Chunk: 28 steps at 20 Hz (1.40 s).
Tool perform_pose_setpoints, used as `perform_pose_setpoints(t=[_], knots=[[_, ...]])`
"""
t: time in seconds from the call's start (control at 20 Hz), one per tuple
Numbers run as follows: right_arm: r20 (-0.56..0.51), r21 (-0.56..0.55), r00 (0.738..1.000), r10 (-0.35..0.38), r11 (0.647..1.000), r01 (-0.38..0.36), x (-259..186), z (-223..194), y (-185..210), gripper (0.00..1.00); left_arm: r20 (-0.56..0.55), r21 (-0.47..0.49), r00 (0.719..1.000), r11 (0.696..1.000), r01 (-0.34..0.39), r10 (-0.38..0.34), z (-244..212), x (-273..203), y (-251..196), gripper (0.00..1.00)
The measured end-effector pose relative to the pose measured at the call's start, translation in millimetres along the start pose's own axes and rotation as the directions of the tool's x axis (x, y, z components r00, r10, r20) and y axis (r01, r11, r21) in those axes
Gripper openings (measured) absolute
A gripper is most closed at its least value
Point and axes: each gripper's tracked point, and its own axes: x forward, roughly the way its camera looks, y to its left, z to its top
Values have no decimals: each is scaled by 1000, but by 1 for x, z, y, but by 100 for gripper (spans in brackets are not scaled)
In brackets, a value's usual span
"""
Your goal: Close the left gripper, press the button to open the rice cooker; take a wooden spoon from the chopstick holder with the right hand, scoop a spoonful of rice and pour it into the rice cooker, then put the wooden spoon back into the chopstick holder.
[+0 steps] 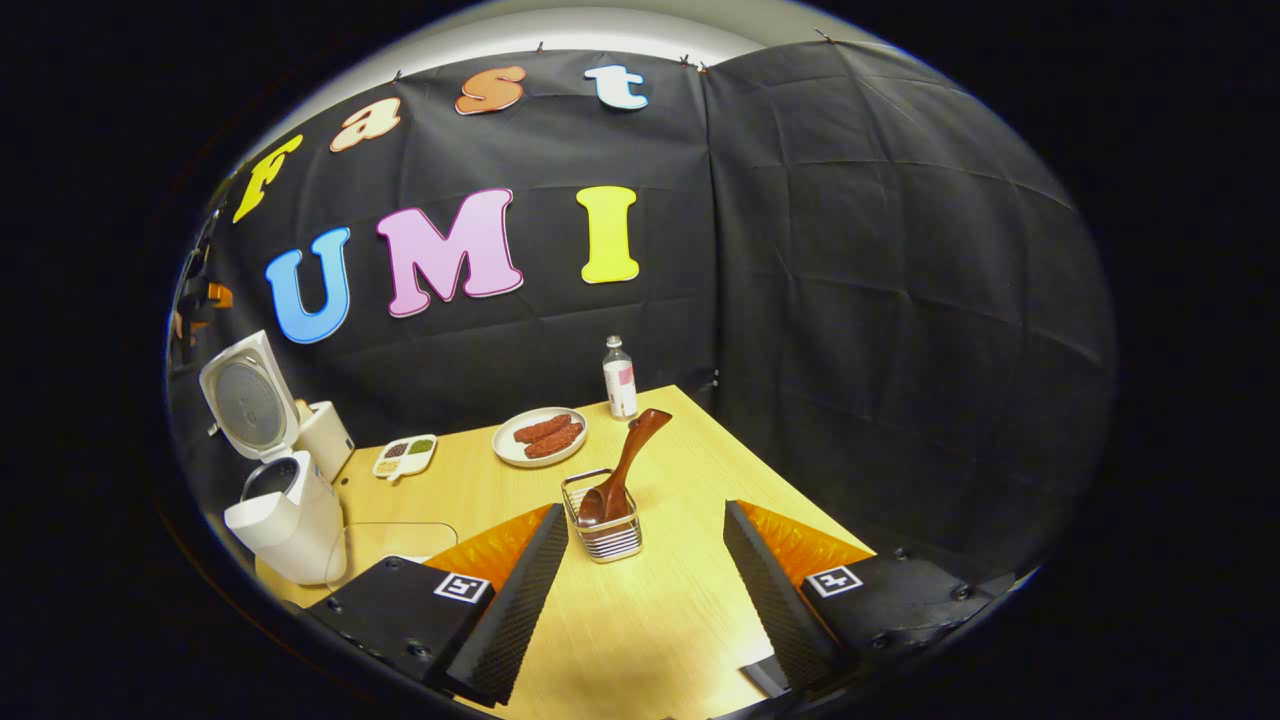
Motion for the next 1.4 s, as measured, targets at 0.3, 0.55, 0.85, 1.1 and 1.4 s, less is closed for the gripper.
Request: perform_pose_setpoints(t=[0.3,0.55,0.85,1.1,1.4], knots=[[2,-22,1000,28,999,-28,-20,-10,24,99,-135,-27,991,999,-24,21,-51,37,13,95],[-11,-51,994,109,993,-109,-27,-17,62,99,-190,-30,981,999,-33,27,-68,38,11,97],[-32,-71,979,199,977,-201,-23,-23,94,99,-224,-33,975,999,-27,19,-87,-7,-3,99],[-40,-88,965,261,961,-263,-22,-24,109,99,-263,-12,965,1000,-17,14,-128,-63,-20,98],[-56,-101,949,310,944,-315,-23,-28,116,99,-352,-54,936,998,-22,1,-208,-116,-37,98]])
